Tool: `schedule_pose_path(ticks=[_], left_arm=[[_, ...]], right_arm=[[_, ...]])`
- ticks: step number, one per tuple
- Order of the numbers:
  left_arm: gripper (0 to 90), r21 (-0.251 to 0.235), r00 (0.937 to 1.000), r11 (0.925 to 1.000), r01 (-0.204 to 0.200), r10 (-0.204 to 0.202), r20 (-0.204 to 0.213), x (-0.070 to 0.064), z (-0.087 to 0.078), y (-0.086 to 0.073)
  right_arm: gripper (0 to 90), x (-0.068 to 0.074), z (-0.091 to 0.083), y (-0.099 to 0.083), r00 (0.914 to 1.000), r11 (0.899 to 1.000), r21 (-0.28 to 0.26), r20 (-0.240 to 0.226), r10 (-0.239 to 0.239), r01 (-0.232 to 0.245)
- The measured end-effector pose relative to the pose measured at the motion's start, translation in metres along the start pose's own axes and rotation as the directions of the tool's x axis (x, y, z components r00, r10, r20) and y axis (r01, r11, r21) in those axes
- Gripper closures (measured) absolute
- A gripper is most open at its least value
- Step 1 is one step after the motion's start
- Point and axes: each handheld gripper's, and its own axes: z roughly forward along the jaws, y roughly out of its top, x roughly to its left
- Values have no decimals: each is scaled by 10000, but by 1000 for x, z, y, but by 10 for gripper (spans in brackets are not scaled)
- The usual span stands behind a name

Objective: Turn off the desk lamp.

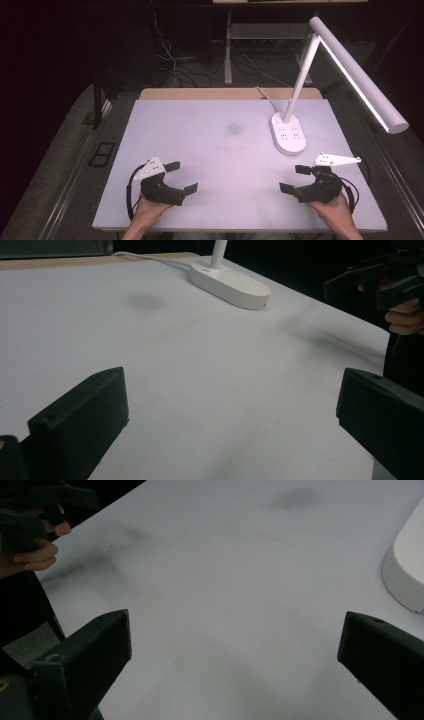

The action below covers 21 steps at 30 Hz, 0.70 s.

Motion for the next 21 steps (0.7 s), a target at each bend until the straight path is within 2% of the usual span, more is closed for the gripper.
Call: schedule_pose_path(ticks=[7,11,21], left_arm=[[0,-14,10000,10000,35,-35,-30,0,0,0],[0,72,10000,10000,-12,11,50,-2,2,-1],[0,128,10000,9999,-27,26,69,-3,3,-1]], right_arm=[[7,-3,-4,10,10000,10000,-36,17,38,-38],[7,-7,-5,14,9999,9999,-20,113,-126,126],[7,-19,-10,27,10000,10000,21,92,27,-27]])
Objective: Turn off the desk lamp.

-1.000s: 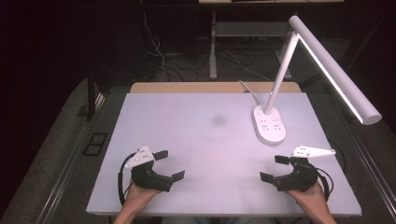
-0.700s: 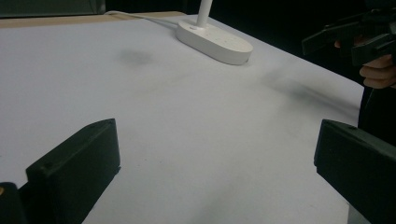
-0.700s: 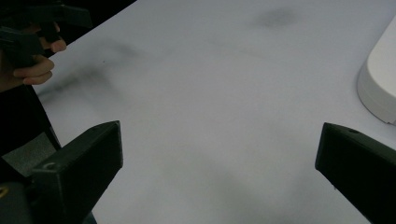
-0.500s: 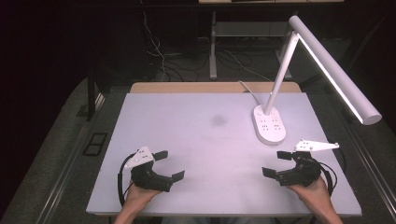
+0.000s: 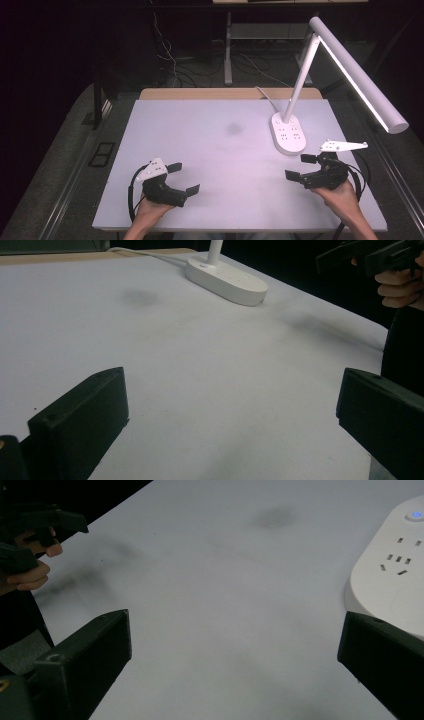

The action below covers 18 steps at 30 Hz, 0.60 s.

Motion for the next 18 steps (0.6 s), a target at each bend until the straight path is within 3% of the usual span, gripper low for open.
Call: schedule_pose_path(ticks=[18], left_arm=[[0,-82,9999,10000,38,-39,-122,3,-4,1]], right_arm=[[9,-15,-8,26,9999,10000,19,146,0,0]])
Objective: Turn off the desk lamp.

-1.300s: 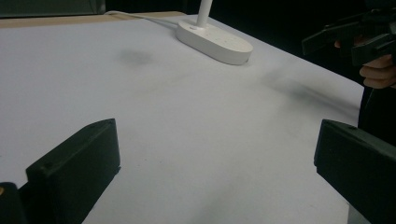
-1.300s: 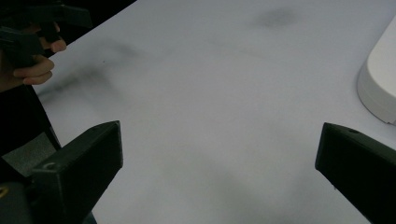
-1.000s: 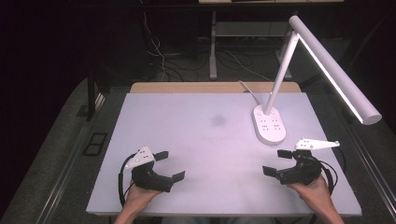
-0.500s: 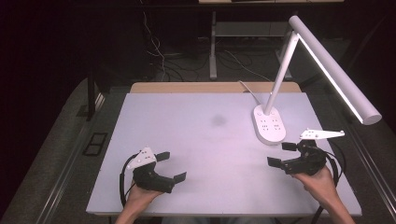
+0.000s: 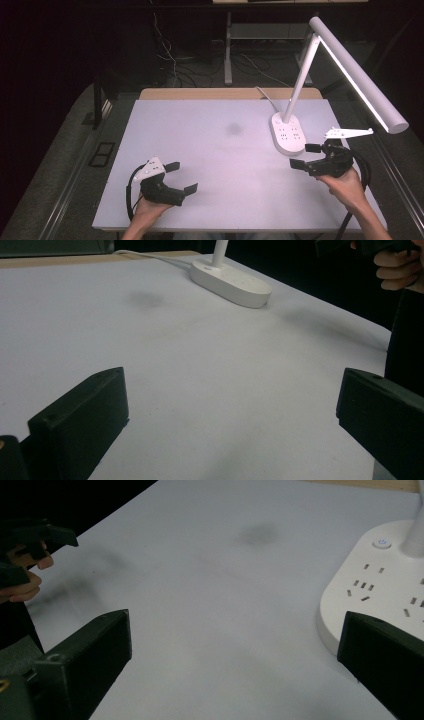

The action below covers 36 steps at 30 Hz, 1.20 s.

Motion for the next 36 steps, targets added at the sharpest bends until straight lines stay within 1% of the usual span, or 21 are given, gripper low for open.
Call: schedule_pose_path(ticks=[1,5,6,13,15,16,20,26,29,32,35,36], left_arm=[[0,-9,10000,10000,6,-6,2,0,0,0],[0,-7,10000,10000,16,-16,0,1,0,0],[0,3,10000,10000,17,-17,-2,1,0,0],[0,69,10000,10000,-50,50,-2,1,0,0],[0,90,10000,9999,-88,87,19,1,0,0],[0,90,10000,9999,-88,87,19,1,0,0],[0,13,9999,10000,-26,26,103,1,0,0],[0,-23,10000,10000,13,-12,98,1,-1,0],[0,-32,10000,10000,11,-10,96,1,-1,0],[0,-28,10000,10000,11,-11,88,1,-2,0],[0,-32,10000,10000,-2,2,61,1,-2,0],[0,-33,10000,10000,3,-3,53,1,-1,0]], right_arm=[[9,-2,-1,4,10000,10000,-30,45,37,-37],[9,-6,-1,8,9999,10000,8,133,60,-60],[9,-10,-1,12,9996,10000,13,264,15,-15],[9,-18,-2,25,9994,9999,-111,347,63,-59],[9,-21,-2,28,9990,9999,-140,449,68,-62],[9,-21,-2,28,9990,9999,-140,449,68,-62],[9,-29,0,36,9986,9999,-122,520,90,-84],[9,-41,5,41,9980,9999,-34,602,169,-167],[9,-48,8,43,9973,9996,14,678,276,-278],[9,-55,11,45,9964,9996,63,801,281,-287],[9,-59,12,47,9959,9995,50,854,310,-315],[9,-63,13,47,9954,9993,-6,880,375,-376]])
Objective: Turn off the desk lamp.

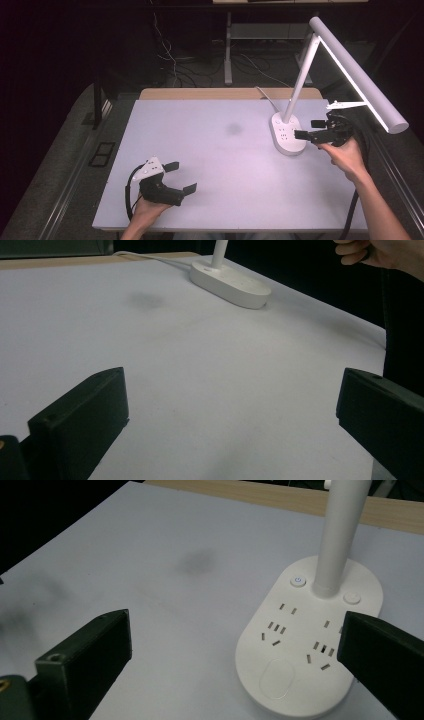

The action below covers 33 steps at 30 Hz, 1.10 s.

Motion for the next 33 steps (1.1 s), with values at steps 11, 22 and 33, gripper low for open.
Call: schedule_pose_path(ticks=[11,22,33], left_arm=[[0,-17,10000,10000,-41,41,-36,0,-1,1],[0,-37,10000,10000,-39,38,-65,1,-1,1],[0,-50,10000,10000,-29,29,-77,2,-2,1]], right_arm=[[74,-20,11,3,9997,9997,-53,54,220,-220],[306,-40,22,17,9974,9988,-147,540,470,-463],[505,-59,33,29,9929,9982,56,1029,594,-603]])
